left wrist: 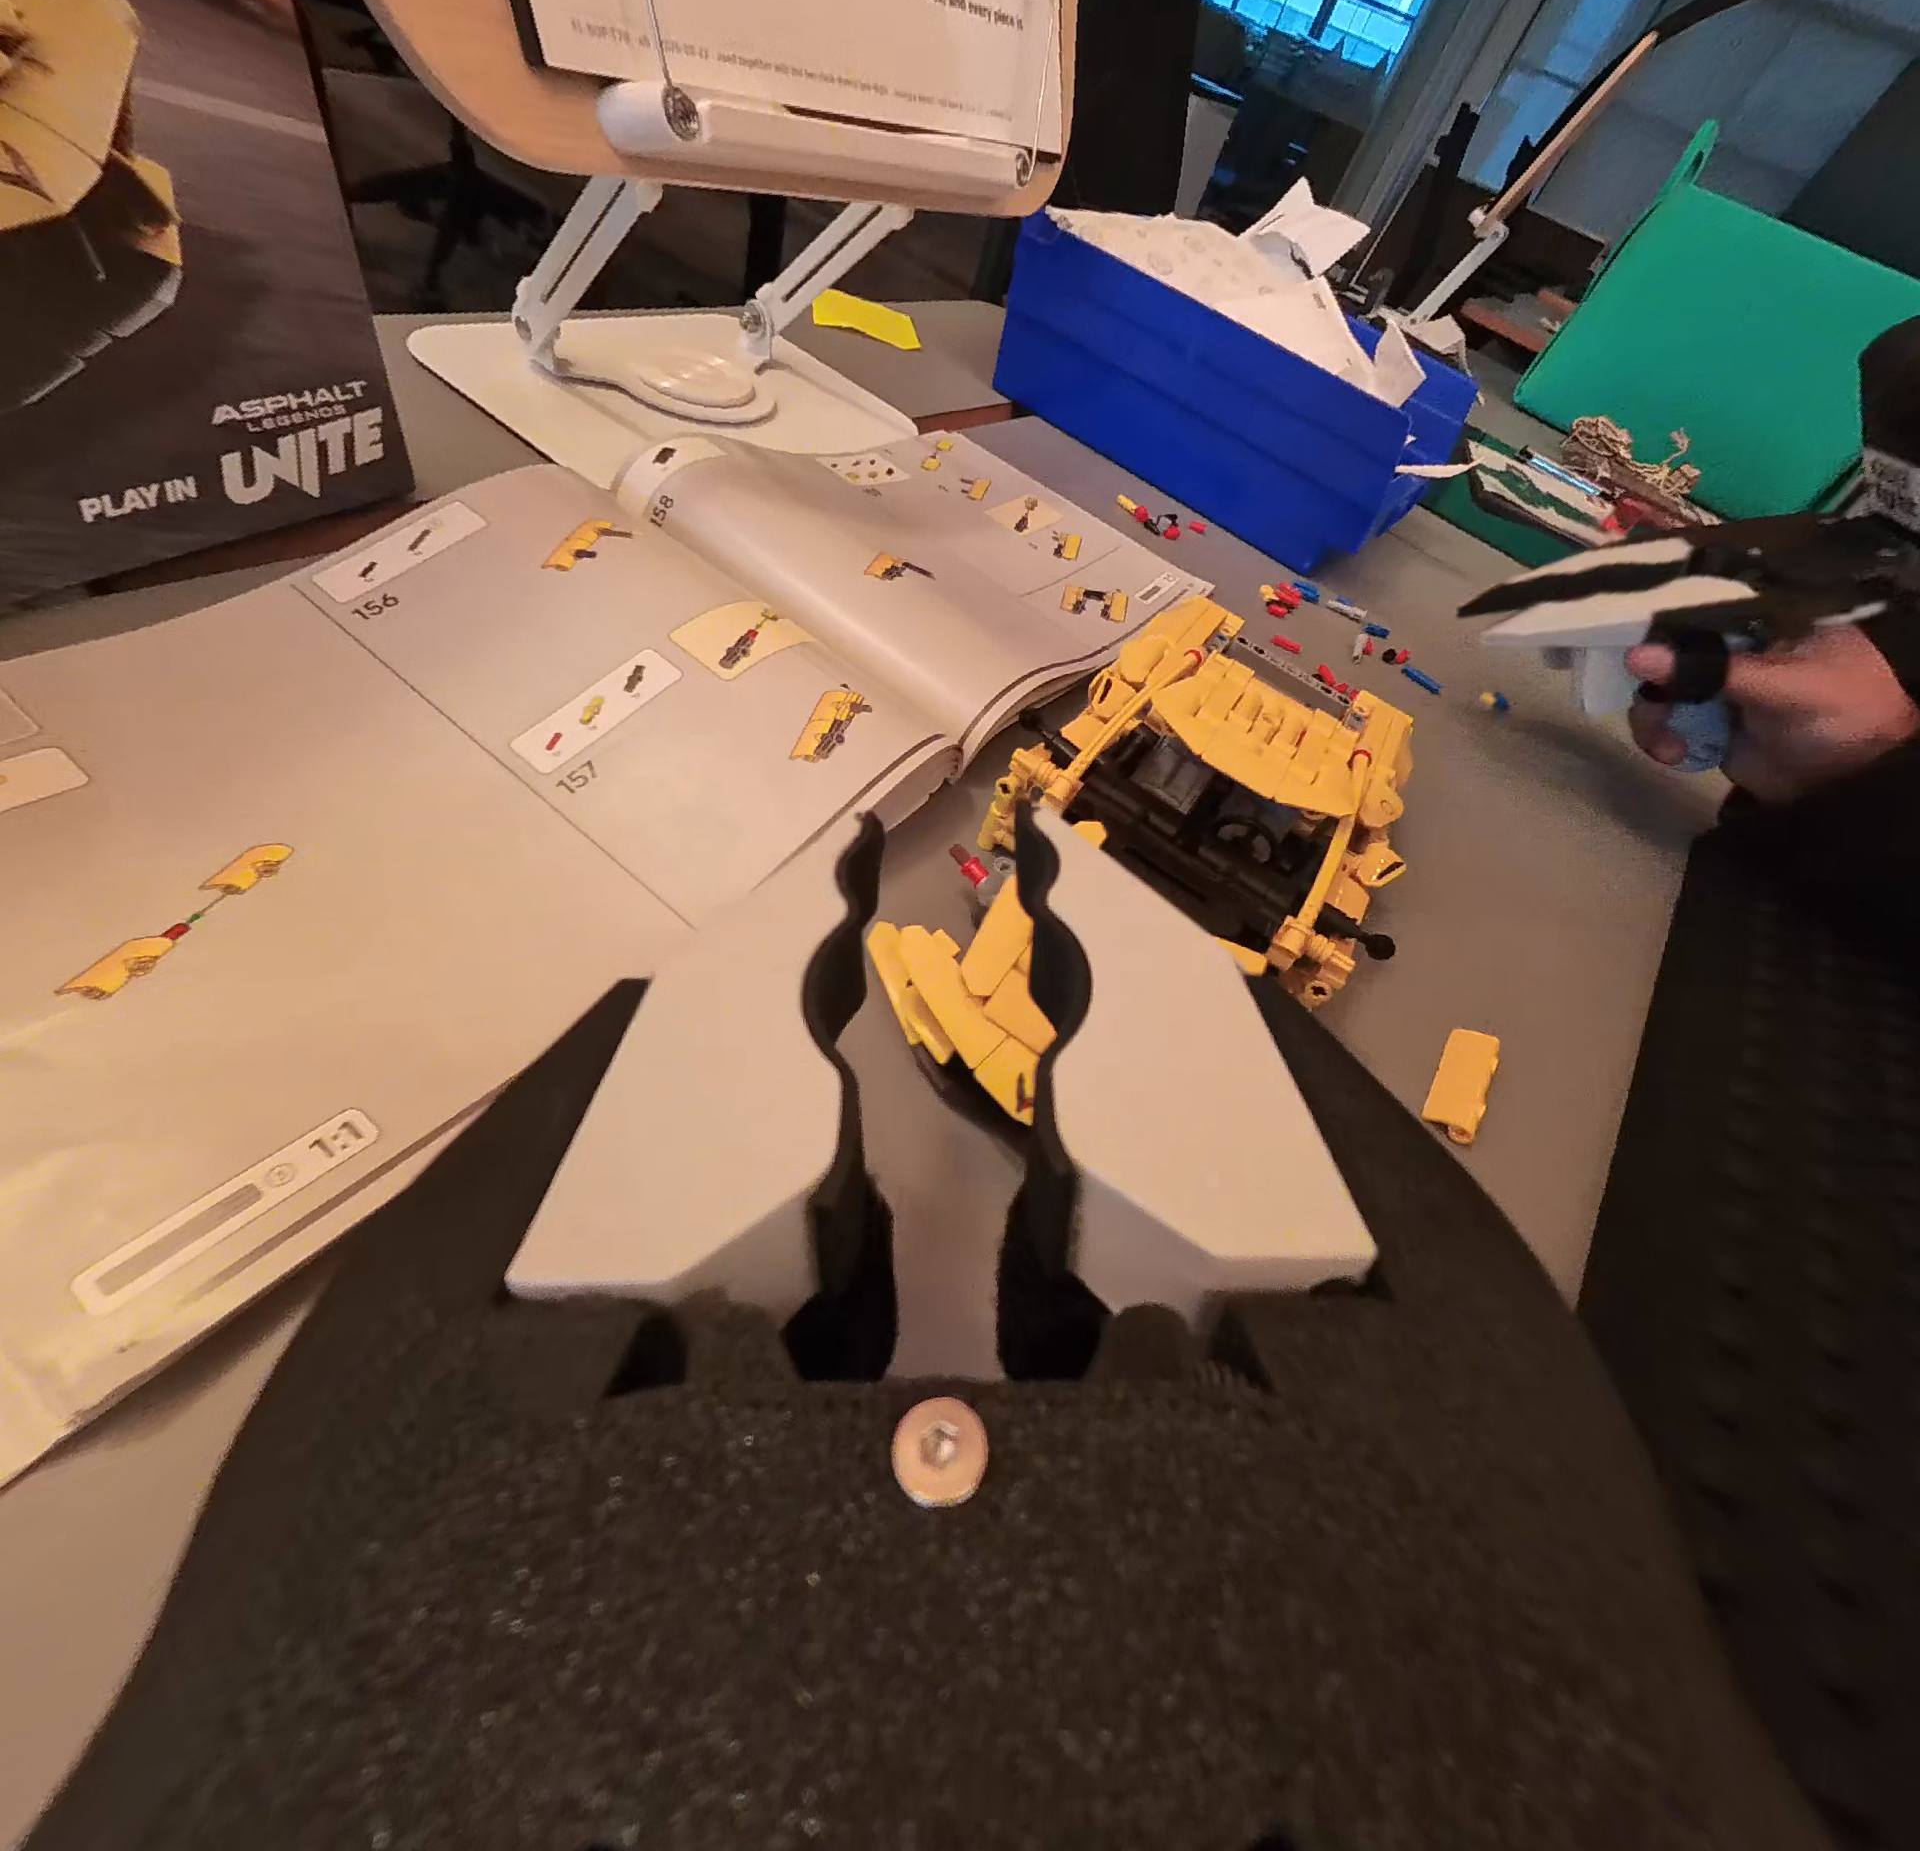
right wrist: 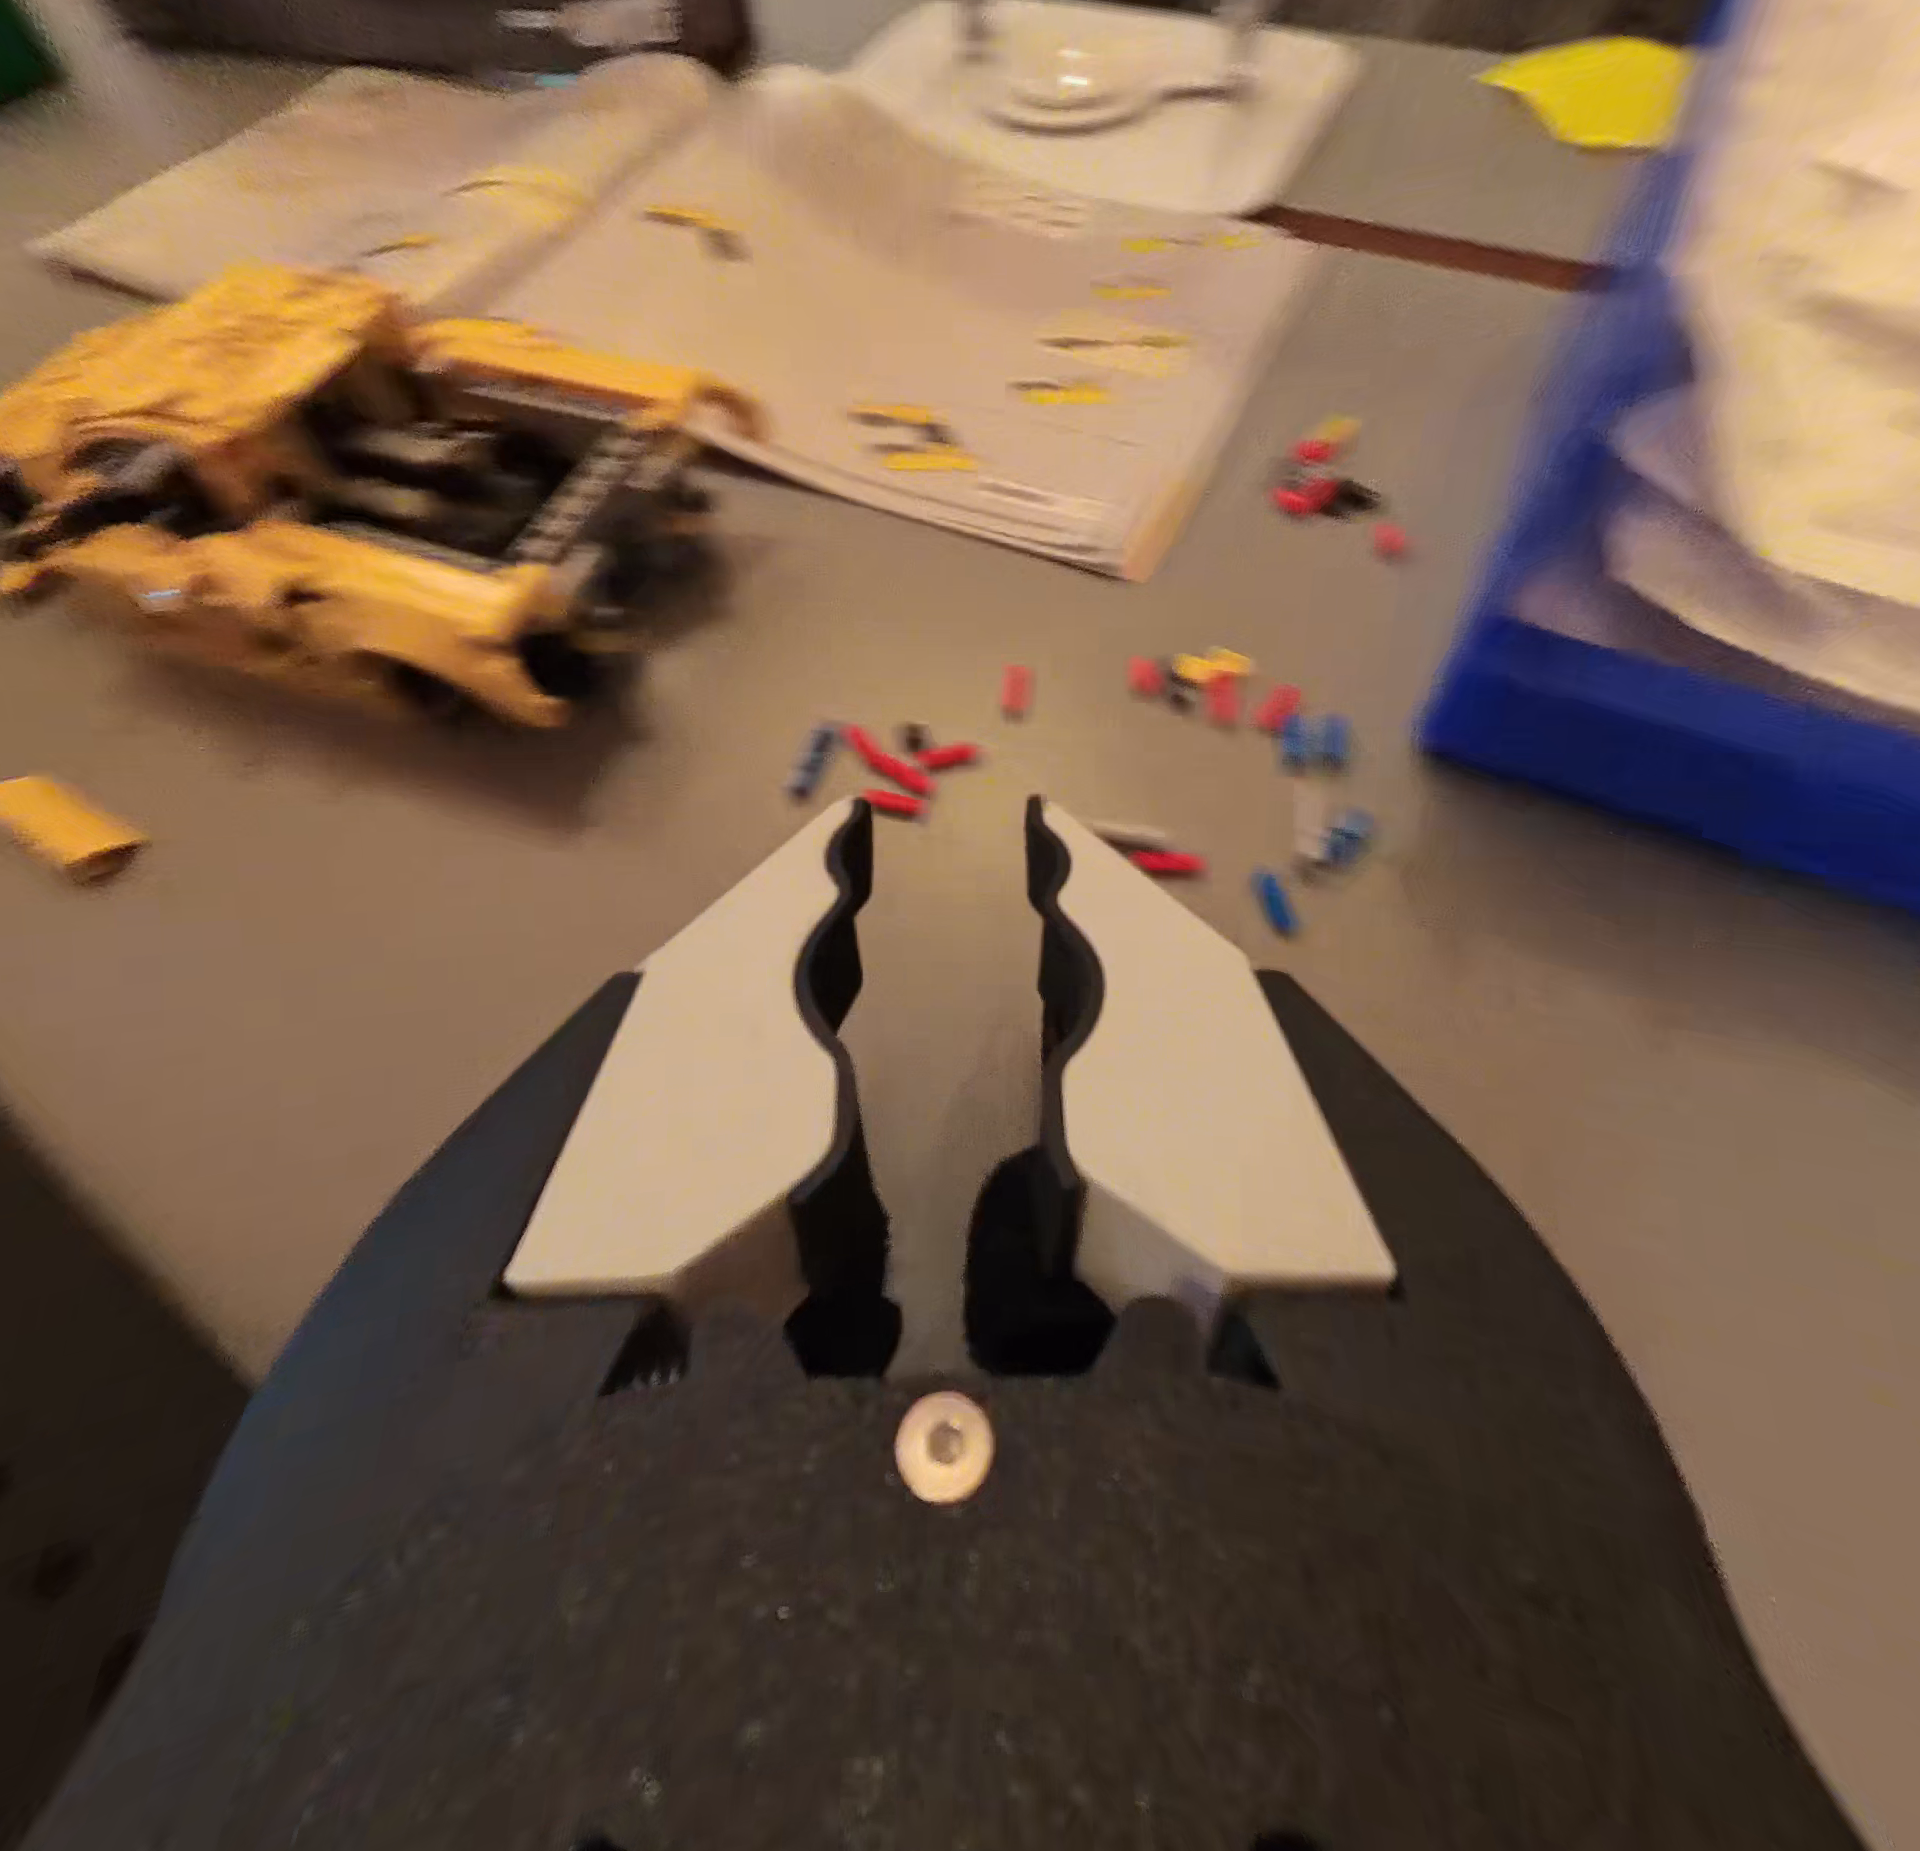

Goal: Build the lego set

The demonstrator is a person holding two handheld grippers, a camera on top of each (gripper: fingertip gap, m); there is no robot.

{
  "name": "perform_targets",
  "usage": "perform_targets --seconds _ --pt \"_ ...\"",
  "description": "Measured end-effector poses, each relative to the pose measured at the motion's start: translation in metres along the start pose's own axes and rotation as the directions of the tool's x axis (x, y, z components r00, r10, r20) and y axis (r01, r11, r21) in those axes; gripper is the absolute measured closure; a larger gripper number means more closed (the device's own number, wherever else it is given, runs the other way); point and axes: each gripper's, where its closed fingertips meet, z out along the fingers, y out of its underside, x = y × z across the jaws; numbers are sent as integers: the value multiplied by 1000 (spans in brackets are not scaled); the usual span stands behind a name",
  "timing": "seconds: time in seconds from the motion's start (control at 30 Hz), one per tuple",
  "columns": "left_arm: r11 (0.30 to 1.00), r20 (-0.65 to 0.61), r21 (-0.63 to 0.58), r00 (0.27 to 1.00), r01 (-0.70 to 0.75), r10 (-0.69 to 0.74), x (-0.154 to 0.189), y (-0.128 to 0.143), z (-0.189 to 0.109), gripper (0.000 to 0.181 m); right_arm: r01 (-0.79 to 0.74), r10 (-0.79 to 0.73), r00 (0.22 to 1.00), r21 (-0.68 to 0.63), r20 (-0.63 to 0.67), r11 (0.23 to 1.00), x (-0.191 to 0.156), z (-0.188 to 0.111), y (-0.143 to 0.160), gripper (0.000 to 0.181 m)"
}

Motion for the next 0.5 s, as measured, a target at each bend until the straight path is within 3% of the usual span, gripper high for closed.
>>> perform_targets --seconds 0.1,0.2,0.37,0.5 --pt "1000 -11 -2 1000 -6 6 3 1 1 156 -65 56 992 -80 -112 995 31 -3 18 161" --pt "1000 4 -14 1000 -26 26 1 4 2 156 -64 33 986 -185 -163 981 35 3 36 162" --pt "1000 -8 -17 1000 0 0 0 6 3 156 -74 27 960 -161 -280 984 60 1 28 166" --pt "1000 -5 -17 1000 -17 17 1 5 3 156 -44 -27 957 -235 -290 971 81 12 30 167"
